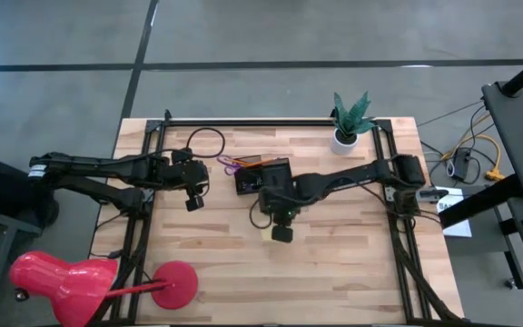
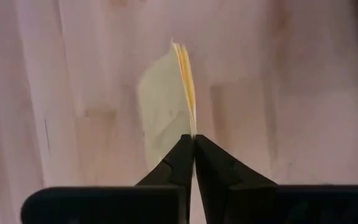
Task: Pick and place office supplies into organizer
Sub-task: Put the yellow sticky notes into the black desk organizer
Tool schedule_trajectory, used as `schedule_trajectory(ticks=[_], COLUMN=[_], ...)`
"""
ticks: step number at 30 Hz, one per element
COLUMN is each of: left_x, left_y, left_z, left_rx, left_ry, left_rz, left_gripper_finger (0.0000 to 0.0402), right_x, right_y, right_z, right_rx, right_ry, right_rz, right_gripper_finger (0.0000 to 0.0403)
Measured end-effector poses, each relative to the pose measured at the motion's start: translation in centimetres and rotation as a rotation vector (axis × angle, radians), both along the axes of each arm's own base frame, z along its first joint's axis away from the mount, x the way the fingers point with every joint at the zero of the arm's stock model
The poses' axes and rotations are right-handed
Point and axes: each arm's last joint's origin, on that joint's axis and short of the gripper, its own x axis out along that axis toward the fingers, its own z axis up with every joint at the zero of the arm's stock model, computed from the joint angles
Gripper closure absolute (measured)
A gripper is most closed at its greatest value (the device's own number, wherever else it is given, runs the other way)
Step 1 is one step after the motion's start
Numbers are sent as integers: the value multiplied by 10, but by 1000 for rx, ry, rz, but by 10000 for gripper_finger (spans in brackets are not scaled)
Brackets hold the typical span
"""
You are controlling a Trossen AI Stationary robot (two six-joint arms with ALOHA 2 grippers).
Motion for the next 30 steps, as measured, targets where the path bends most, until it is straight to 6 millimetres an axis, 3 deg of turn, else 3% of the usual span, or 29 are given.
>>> schedule_trajectory(ticks=[5, 10, 20, 26, 30], left_x=[0, 0, 0, 0, 0], left_y=[0, 0, 0, 0, 0], left_z=[0, 0, 0, 0, 0], left_rx=[0, 0, 0, 0, 0], left_ry=[-1, -1, -1, -1, -1], left_rz=[0, 0, 0, 0, 0], left_gripper_finger=[288, 288, 288, 288, 288], right_x=[-5, -13, -12, -8, -10], right_y=[-13, -36, -87, -116, -124], right_z=[26, 25, 38, 44, 36], right_rx=[-103, -272, -445, -386, -360], right_ry=[-18, 69, 39, -41, -12], right_rz=[-63, -154, -331, -402, -412], right_gripper_finger=[395, 395, 395, 395, 395])
